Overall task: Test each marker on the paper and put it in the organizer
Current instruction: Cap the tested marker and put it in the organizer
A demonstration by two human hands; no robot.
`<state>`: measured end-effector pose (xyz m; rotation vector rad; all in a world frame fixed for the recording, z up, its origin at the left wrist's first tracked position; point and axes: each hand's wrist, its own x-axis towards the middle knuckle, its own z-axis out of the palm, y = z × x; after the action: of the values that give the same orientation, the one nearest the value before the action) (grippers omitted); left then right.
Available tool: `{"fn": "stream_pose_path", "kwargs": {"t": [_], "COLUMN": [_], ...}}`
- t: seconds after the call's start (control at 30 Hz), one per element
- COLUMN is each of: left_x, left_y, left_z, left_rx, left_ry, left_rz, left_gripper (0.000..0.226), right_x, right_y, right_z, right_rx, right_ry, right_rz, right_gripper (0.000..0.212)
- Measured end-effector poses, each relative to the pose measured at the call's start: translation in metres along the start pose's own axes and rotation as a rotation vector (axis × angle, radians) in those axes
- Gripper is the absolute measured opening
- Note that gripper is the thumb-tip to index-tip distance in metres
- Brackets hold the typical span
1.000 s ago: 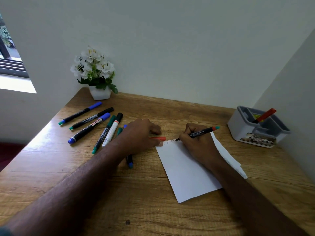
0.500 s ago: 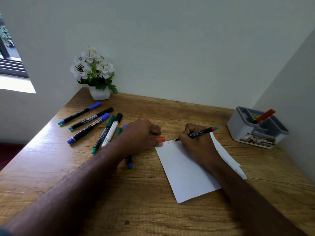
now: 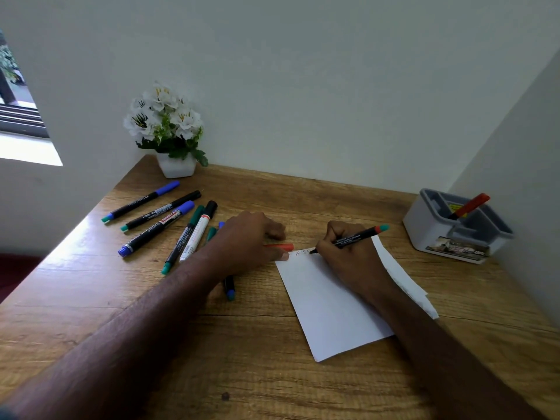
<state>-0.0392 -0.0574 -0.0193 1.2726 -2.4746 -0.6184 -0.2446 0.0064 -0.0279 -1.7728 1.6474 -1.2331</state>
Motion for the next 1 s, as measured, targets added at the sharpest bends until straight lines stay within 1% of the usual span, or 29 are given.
{"fn": "stream_pose_path", "kwargs": {"t": [0.13, 0.23, 0.33, 0.5, 0.63, 0.83, 0.9, 1.0], "left_x": [0.0004, 0.0006, 0.0002, -0.0008, -0.0014, -0.0019, -0.0022, -0.0028], "left_y": [-0.0008, -0.0017, -0.0023, -0.0008, -0.0006, 0.0013, 0.0009, 0.0025], "left_z": [0.0003, 0.0006, 0.0012, 0.0004, -0.0003, -0.0015, -0.0009, -0.0018], "left_rx": [-0.012, -0.013, -0.019, -0.021, -0.033, -0.041, -0.042, -0.021], "left_ry": [-0.002, 0.0, 0.0, 0.004, 0.006, 0.003, 0.007, 0.015], "left_rz": [-0.006, -0.009, -0.012, -0.002, 0.006, 0.002, 0.004, 0.024], "left_gripper": [0.051, 0.052, 0.051, 0.051, 0.05, 0.051, 0.05, 0.045], "right_x": [0.0007, 0.0018, 0.0019, 0.0009, 0.0021, 0.0024, 0.0017, 0.0004], "right_y": [-0.0005, 0.0, -0.0003, 0.001, 0.0024, 0.0027, 0.0018, -0.0014], "right_z": [-0.0005, -0.0012, -0.0002, 0.001, -0.0001, 0.001, -0.0016, -0.0059], "right_rx": [-0.009, 0.045, 0.023, -0.008, -0.003, -0.012, 0.001, 0.089], "right_ry": [0.008, 0.037, 0.036, 0.026, 0.049, 0.036, 0.056, 0.097], "right_rz": [0.0, 0.039, 0.05, 0.029, 0.04, 0.039, 0.049, 0.031], "right_gripper": [0.037, 0.034, 0.032, 0.037, 0.034, 0.038, 0.034, 0.022]}}
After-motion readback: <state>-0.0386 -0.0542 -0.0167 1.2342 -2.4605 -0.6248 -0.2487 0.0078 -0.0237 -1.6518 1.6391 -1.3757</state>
